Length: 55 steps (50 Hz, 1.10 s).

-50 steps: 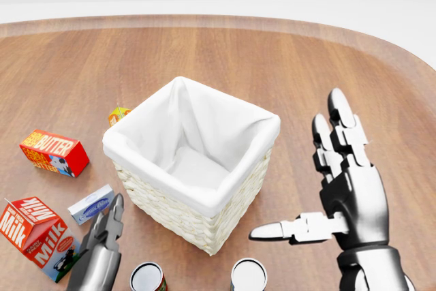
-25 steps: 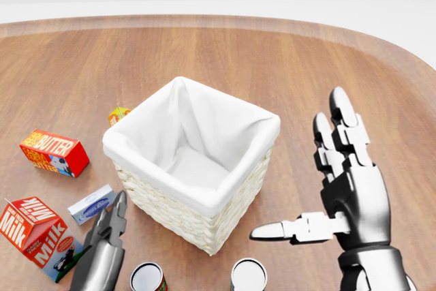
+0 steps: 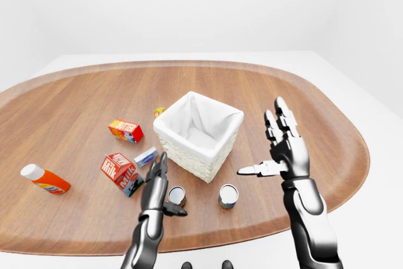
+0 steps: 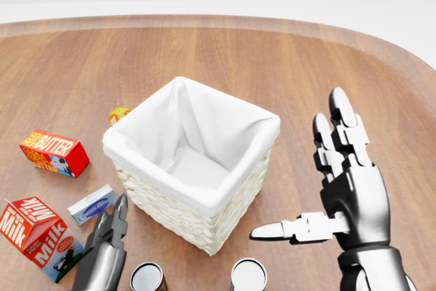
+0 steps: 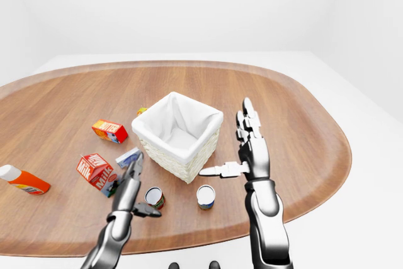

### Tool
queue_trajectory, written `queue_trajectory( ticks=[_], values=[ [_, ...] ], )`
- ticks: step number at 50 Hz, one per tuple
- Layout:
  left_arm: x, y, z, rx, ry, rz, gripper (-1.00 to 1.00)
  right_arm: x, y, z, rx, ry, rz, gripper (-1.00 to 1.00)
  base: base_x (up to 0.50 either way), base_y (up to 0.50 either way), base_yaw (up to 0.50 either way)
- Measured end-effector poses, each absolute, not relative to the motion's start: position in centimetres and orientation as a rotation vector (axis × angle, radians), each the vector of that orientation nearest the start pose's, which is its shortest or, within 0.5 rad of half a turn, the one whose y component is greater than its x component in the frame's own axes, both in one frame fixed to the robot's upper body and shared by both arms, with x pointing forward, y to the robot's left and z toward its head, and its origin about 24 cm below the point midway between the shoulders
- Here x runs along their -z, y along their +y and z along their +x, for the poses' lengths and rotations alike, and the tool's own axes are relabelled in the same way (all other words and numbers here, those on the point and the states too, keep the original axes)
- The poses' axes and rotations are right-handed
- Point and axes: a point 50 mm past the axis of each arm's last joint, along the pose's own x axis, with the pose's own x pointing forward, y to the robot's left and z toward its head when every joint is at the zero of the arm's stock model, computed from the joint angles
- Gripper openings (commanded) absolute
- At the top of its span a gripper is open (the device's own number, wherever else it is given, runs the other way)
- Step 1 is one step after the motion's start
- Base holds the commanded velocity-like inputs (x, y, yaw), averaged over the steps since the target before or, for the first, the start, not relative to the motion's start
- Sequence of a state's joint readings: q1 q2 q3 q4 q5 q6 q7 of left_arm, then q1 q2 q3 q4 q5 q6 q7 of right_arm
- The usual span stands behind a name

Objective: Pick up the tomato sauce, and put it in the basket.

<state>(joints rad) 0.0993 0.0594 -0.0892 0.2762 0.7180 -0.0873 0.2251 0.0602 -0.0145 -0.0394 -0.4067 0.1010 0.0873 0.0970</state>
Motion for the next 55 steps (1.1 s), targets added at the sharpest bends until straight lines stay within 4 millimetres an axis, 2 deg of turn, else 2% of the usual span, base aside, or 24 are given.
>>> queue_trajectory(
  ticks=[55],
  values=[
    [5.0,15.1,22.2,0.007,0.233,0.822,1.0,-11.0,-15.7,23.5,-0.068,-0.248,0.06,1.0,0.0,0.0,0.0]
  ],
)
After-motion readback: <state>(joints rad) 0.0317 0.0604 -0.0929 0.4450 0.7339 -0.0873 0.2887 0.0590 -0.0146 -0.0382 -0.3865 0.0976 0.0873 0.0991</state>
